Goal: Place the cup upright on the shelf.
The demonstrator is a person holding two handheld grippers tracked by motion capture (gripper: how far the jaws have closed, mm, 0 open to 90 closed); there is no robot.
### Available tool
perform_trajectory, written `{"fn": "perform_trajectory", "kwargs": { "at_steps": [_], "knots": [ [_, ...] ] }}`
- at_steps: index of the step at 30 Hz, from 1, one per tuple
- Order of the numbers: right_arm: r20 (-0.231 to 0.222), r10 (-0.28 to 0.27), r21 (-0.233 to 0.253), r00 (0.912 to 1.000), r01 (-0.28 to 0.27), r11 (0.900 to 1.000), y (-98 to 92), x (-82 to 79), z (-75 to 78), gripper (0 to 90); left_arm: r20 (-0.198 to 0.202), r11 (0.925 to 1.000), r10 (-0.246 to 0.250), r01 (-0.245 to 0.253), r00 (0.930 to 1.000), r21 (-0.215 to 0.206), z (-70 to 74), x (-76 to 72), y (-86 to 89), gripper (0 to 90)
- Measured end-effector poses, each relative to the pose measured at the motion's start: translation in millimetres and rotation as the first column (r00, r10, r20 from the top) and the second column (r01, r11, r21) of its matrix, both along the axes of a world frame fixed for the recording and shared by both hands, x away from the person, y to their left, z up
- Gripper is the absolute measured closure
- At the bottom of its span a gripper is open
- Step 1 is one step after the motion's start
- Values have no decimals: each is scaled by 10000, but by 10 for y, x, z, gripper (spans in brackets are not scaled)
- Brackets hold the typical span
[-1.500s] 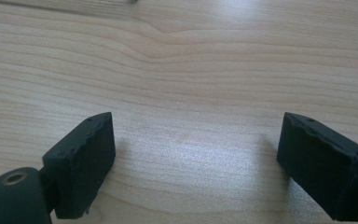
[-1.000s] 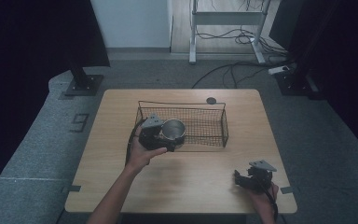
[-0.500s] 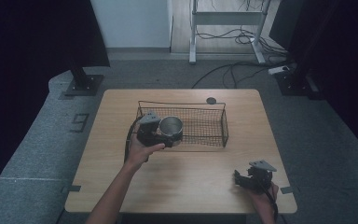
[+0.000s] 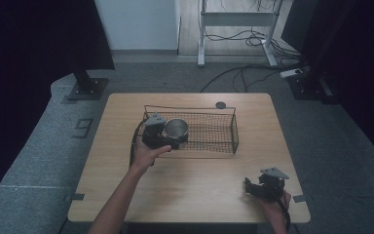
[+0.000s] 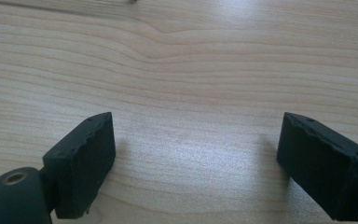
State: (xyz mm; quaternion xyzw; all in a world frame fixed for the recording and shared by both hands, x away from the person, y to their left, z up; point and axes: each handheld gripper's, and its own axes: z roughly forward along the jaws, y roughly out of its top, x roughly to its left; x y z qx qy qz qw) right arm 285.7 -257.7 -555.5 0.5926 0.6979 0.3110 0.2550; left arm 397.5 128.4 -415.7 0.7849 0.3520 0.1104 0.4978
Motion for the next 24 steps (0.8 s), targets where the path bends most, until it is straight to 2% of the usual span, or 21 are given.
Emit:
{"fn": "perform_trajectory", "kwargs": {
  "at_steps": [8, 11, 18, 24],
  "knots": [
    [2, 13, -19, 10000, -13, 10000, -2, 0, -1, 112, 88, 9998, -56, 54, 9999, 181, 67, 57, -16, 117],
    [14, 8, -12, 10000, -8, 10000, -2, 0, -1, 112, 5, 9999, -98, 98, 10000, 106, 79, 95, -11, 117],
    [6, -2, -5, 10000, 2, 10000, -1, -1, -1, 112, -6, 9991, 107, -106, 9999, 417, 89, 185, -14, 117],
    [6, -2, -5, 10000, 2, 10000, -1, -1, -1, 112, -206, 9994, 68, -61, 9998, 345, 66, 258, -22, 117]
  ]
}}
